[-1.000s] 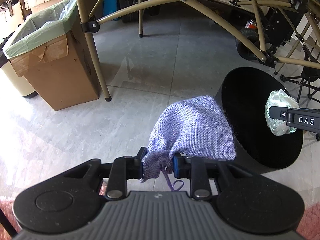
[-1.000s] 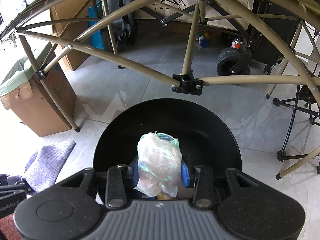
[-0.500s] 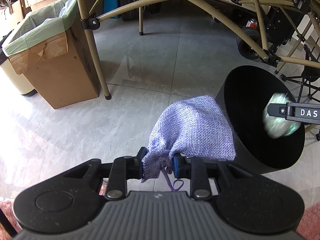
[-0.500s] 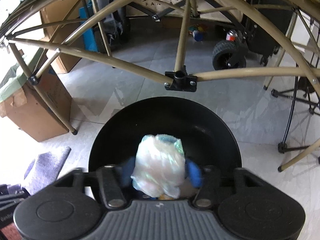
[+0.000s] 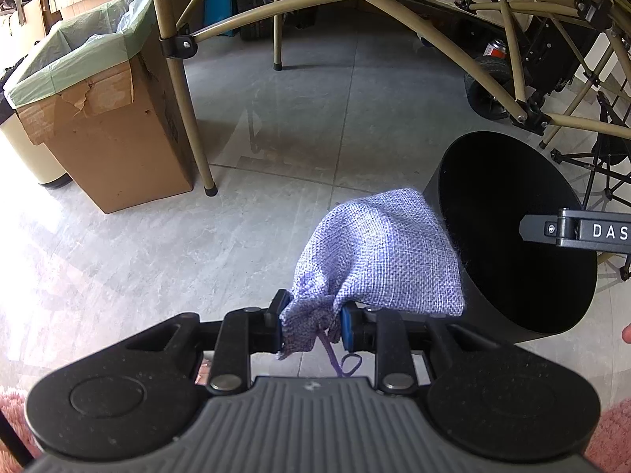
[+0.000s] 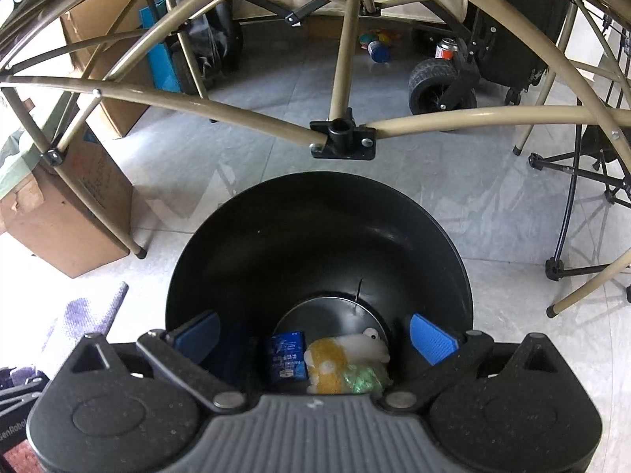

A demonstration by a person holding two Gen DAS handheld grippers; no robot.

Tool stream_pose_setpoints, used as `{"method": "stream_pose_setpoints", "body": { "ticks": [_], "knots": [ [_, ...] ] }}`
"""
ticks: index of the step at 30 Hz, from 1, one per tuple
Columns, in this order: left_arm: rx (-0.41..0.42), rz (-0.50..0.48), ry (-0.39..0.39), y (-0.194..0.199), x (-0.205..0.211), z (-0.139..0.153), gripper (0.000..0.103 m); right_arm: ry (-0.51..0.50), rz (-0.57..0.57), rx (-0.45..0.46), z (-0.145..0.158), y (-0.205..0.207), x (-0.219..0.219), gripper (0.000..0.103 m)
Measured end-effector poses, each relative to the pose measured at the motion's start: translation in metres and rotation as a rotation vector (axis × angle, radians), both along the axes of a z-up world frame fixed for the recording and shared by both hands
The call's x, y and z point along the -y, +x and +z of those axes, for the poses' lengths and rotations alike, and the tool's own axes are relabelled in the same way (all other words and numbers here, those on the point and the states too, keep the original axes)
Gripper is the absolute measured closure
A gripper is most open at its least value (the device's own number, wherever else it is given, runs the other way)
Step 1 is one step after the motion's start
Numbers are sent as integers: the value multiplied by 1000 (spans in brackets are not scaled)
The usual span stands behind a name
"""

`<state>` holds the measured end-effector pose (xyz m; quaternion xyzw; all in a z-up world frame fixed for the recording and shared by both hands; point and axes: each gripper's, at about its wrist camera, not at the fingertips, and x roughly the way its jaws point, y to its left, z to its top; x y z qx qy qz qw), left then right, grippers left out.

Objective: Collect trash
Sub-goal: 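Move the right tool aside while left brings the pouch over the bin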

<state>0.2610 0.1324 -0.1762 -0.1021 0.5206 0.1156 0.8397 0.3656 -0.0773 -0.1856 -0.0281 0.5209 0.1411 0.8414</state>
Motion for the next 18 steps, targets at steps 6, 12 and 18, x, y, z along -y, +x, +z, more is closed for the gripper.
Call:
{"method": "stream_pose_setpoints", "body": {
  "ticks": [6, 12, 18],
  "knots": [
    [3, 0, 1, 0, 1, 1, 77, -2, 3, -1, 1, -1, 2, 0],
    [18, -13, 8, -1, 6, 4, 77, 10, 2, -5, 4, -2, 4, 0],
    [45, -37, 21, -1, 19, 10, 77, 28, -15, 18, 13, -6, 15, 0]
  ]
}}
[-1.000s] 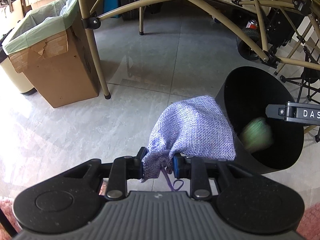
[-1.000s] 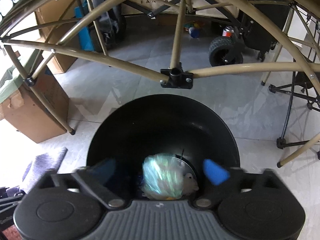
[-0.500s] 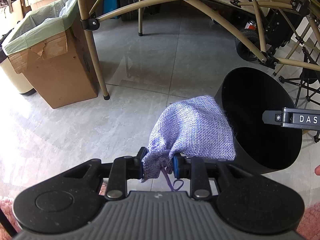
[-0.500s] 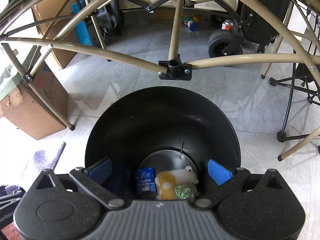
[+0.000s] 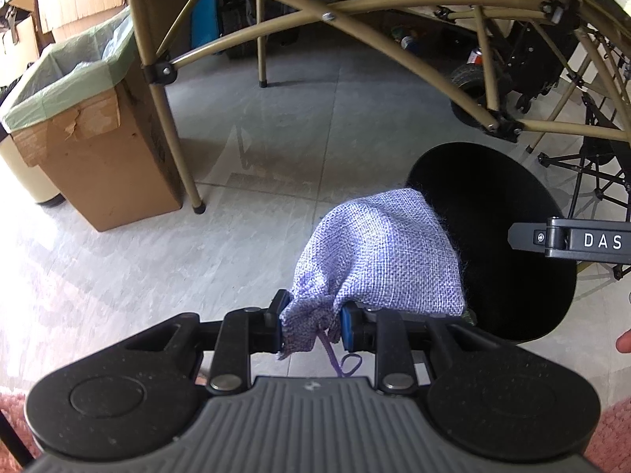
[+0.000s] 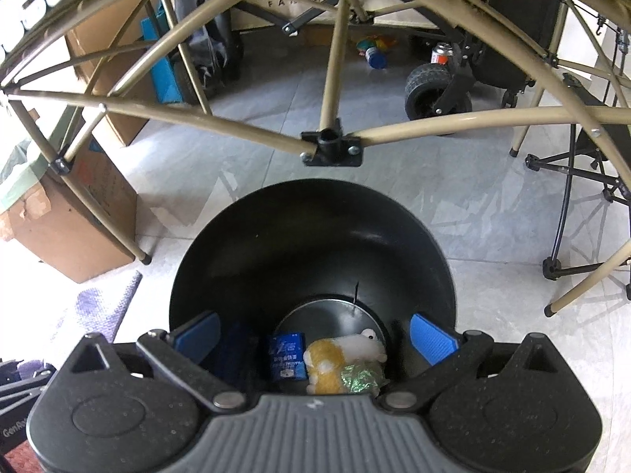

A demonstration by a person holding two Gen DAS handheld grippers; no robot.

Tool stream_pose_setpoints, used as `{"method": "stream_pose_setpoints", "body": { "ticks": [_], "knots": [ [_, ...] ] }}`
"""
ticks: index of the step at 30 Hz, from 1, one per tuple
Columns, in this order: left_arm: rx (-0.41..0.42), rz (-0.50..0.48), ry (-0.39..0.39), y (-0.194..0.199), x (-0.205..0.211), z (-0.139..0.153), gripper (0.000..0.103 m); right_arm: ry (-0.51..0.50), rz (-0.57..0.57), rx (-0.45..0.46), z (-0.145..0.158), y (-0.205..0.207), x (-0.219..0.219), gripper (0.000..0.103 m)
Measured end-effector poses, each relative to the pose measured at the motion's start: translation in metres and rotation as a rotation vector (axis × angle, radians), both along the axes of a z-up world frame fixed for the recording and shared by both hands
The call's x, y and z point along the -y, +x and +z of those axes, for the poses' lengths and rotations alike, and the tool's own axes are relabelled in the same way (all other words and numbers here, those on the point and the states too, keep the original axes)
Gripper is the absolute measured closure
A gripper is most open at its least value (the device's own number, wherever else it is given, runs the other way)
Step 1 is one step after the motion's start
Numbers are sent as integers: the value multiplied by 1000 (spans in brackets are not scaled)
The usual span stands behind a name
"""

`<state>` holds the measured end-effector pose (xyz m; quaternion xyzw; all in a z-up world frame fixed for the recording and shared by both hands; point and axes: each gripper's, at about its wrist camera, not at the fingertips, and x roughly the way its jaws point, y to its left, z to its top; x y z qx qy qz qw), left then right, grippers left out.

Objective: Collect trash
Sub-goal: 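Move the right tool aside while left brings the pouch over the bin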

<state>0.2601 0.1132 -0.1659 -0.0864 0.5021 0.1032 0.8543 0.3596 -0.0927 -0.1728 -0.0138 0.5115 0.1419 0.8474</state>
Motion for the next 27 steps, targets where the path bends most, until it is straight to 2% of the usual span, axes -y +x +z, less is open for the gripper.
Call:
{"method": "stream_pose_setpoints", "body": {
  "ticks": [13, 20, 27],
  "knots": [
    [59, -117, 31, 15, 64, 25, 77, 37, -111, 85, 25, -8, 54, 0],
    [57, -183, 42, 35, 101, 27, 77, 61, -214, 111, 30, -11, 100, 0],
    [26, -215, 17, 59, 130, 22, 77, 99, -311, 129, 30, -14, 137, 0]
  ]
}}
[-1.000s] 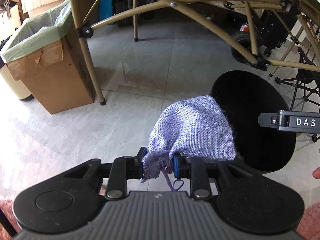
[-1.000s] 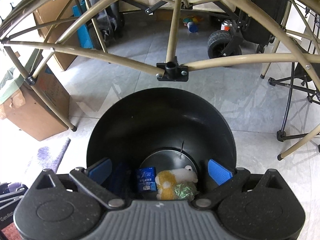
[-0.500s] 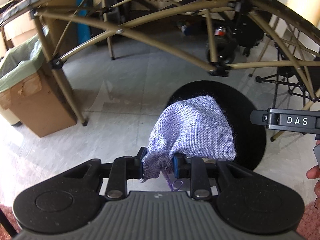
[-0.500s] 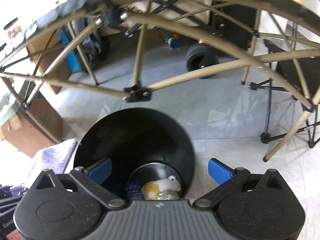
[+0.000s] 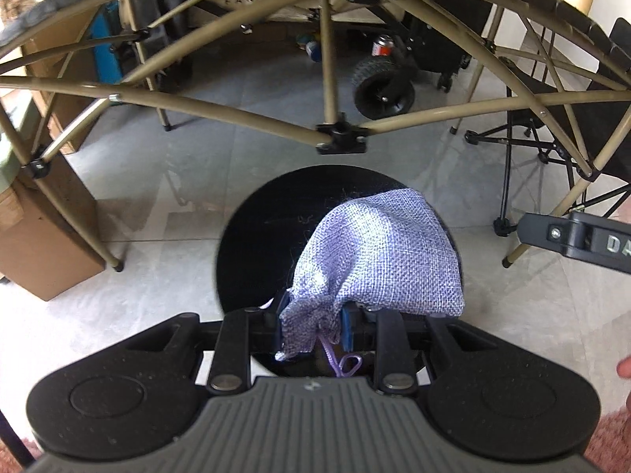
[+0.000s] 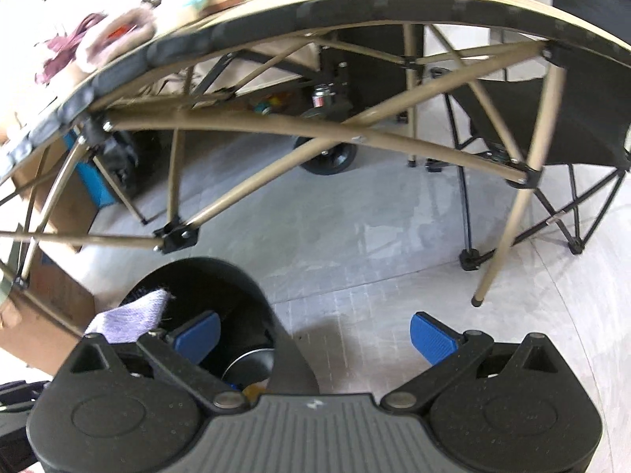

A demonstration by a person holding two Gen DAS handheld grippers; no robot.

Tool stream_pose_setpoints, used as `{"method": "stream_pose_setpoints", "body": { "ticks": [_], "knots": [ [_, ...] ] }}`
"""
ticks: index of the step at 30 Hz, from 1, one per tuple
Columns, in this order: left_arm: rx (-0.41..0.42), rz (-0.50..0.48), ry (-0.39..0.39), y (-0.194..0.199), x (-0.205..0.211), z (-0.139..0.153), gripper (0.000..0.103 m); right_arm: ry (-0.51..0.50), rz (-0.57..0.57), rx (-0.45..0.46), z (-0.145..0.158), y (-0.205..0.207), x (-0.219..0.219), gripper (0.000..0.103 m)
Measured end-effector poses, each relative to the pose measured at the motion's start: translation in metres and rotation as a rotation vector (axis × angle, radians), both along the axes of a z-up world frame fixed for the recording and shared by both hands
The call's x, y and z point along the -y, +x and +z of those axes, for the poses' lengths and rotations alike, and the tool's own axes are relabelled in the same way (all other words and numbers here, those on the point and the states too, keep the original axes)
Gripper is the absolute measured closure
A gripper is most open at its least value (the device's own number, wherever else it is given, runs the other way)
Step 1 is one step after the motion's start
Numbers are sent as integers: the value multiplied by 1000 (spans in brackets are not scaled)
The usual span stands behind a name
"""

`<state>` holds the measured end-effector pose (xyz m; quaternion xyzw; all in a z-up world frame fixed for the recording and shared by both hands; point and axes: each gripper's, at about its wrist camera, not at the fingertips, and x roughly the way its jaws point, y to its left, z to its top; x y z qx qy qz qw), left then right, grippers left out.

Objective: Collect trash
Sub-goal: 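Move the right tool aside while left brings the pouch over the bin, then open the left gripper to drop the purple pouch into the bin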

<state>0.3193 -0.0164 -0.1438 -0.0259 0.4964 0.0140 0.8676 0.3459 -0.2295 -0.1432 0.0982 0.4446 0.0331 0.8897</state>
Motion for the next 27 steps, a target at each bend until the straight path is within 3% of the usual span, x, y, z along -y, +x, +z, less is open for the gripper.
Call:
{"method": "stream_pose_setpoints", "body": {
  "ticks": [13, 19, 22, 23, 25, 26, 27],
  "knots": [
    [-98, 10, -52, 32, 18, -21, 77, 42, -157, -21, -16, 0, 41, 0],
    [-106, 12, -48, 33, 18, -24, 75, 53, -173, -40, -24, 2, 45, 0],
    [-111, 23, -42, 36, 19, -25, 62, 53, -166, -40, -24, 2, 43, 0],
    [-108, 26, -38, 35, 18, -24, 53, 54, -165, -41, -24, 2, 43, 0],
    [-105, 32, -43, 35, 17, -23, 29, 54, -165, -41, -24, 1, 43, 0],
    [-106, 45, -49, 34, 16, -22, 5, 54, -166, -40, -24, 1, 43, 0],
    [-99, 66, -55, 33, 13, -21, 0, 54, -167, -40, -23, 1, 43, 0]
  ]
}}
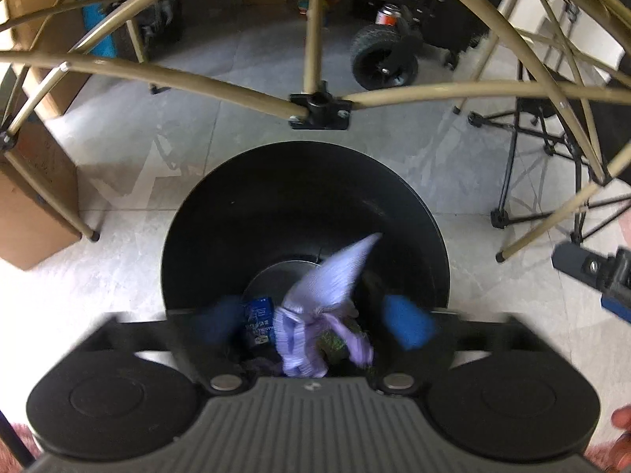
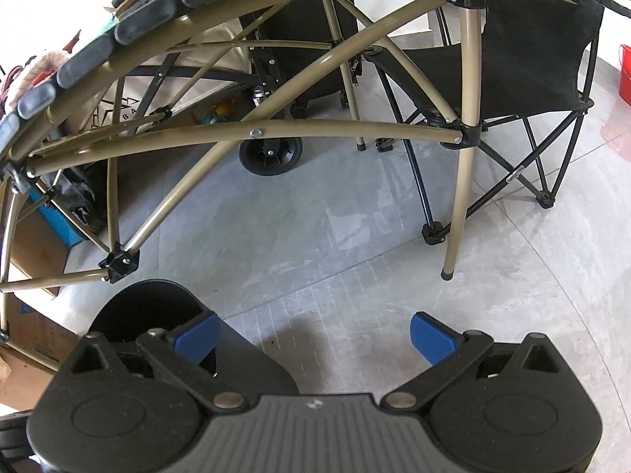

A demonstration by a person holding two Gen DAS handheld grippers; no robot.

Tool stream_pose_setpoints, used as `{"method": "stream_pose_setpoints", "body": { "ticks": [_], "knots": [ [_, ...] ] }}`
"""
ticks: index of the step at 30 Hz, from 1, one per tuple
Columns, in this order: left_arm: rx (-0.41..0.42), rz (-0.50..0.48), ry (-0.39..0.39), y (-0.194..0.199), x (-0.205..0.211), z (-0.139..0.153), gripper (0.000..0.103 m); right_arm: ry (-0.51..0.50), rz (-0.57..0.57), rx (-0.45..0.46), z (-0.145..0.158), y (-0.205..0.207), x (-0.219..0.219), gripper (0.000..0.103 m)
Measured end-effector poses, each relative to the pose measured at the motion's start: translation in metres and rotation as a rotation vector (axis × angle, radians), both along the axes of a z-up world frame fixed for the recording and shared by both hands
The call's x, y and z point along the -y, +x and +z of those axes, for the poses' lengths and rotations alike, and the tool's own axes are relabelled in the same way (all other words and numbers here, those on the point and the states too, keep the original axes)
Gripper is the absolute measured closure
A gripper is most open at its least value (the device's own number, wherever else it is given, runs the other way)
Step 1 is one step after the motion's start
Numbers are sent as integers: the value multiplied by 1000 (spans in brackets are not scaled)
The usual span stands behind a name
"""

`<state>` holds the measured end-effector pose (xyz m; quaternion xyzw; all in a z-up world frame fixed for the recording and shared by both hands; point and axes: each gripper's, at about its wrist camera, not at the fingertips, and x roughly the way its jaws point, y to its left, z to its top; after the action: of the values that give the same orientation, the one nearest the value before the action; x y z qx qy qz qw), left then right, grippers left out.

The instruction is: Collect trash

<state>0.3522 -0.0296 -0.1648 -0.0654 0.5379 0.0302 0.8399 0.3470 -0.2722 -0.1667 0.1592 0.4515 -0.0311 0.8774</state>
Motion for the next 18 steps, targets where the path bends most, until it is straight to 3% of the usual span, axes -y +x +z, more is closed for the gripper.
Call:
{"method": "stream_pose_setpoints", "body": {
  "ticks": [5, 18],
  "knots": [
    [-21, 33, -30, 2, -7, 2, 0, 0, 2, 0, 0, 0, 0, 0],
    [-39, 7, -38, 0, -5, 3, 0, -2, 12, 4, 2, -2, -3, 0]
  ]
}}
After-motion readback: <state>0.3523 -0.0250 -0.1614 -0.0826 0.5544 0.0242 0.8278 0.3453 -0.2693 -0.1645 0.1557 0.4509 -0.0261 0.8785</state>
